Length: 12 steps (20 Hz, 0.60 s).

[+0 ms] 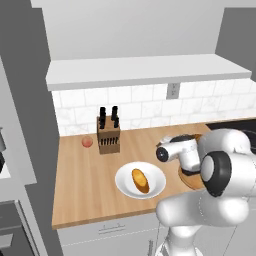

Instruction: From the different types of pastries on the counter, select a croissant and place it on the cutting board. Then retrieve a jar of jam from the cabinet and place it alongside the croissant on the cutting board.

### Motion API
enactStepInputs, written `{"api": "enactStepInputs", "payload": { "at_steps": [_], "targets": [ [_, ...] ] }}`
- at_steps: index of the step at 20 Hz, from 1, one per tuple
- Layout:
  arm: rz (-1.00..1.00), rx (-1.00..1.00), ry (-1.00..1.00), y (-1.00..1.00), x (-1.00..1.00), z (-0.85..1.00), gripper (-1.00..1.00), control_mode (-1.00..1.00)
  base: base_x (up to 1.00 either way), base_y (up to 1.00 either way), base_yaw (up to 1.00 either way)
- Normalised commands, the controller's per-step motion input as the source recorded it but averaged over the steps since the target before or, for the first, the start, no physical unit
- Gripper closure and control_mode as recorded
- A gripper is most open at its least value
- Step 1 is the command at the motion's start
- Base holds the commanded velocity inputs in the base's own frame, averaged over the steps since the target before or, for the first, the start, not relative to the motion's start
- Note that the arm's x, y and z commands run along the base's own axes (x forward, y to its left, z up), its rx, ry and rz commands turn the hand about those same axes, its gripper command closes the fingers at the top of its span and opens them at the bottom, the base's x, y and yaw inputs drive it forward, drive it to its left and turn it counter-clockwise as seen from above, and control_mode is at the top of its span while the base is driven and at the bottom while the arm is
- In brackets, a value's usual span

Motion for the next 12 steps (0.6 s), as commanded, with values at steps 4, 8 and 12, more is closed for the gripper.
{"api": "enactStepInputs", "payload": {
  "at_steps": [4, 8, 12],
  "targets": [
    [0.00, 0.00, -0.03, 0.00, 0.08, -0.31, 1.00, -1.00, 0.00, 0.00, 0.00],
    [0.00, 0.00, -0.06, 0.00, 0.21, -0.41, 1.00, -1.00, 0.00, 0.00, 0.00],
    [0.00, 0.00, -0.08, 0.00, 0.16, -0.41, 1.00, -1.00, 0.00, 0.00, 0.00]
  ]
}}
